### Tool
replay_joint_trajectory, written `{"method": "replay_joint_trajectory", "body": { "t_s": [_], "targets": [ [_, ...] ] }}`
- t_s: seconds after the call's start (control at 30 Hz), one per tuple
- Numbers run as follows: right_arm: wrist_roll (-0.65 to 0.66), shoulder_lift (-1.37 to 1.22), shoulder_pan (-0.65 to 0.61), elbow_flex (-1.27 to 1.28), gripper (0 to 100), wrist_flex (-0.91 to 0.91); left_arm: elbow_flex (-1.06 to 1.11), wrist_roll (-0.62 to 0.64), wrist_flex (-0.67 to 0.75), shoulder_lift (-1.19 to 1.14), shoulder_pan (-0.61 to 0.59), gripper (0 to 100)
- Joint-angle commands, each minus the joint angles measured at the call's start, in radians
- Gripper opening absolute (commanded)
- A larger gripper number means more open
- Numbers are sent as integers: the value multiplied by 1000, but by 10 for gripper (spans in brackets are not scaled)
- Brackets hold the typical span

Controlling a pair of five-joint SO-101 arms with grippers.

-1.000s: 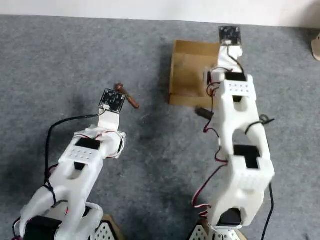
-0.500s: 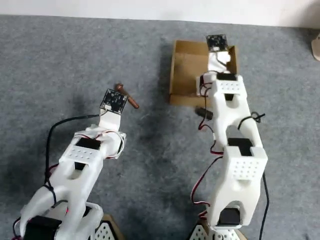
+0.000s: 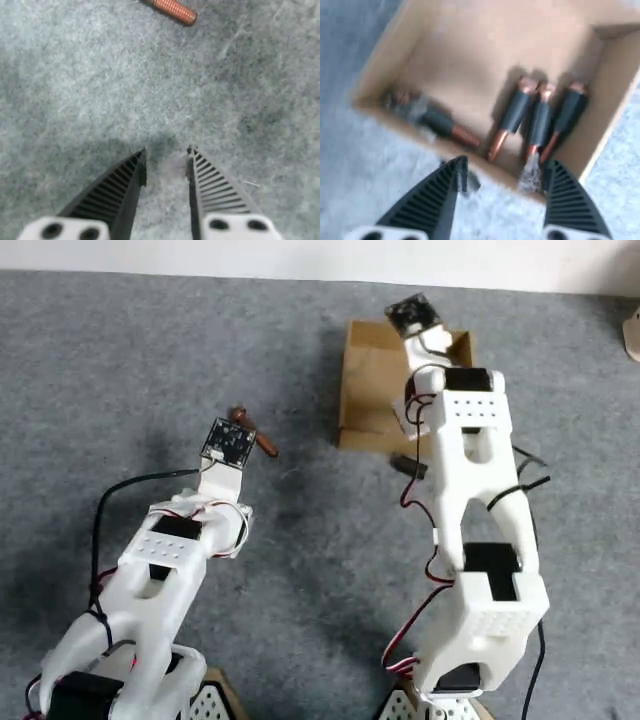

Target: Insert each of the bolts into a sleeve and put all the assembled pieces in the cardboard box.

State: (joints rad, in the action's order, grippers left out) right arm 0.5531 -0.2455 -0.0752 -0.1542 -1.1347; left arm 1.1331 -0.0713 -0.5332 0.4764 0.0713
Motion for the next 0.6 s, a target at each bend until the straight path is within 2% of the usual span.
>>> {"method": "replay_joint_trajectory", "body": {
  "t_s": [0.0,0.33,0.57],
  "targets": [
    [126,73,-15,-47,213,-93,-42,-8,15,-4,-7,136],
    [344,73,-39,-45,213,-317,-45,-8,15,-8,-5,136],
    [365,70,-67,-41,213,-371,-45,-9,17,-8,-5,136]
  ]
}}
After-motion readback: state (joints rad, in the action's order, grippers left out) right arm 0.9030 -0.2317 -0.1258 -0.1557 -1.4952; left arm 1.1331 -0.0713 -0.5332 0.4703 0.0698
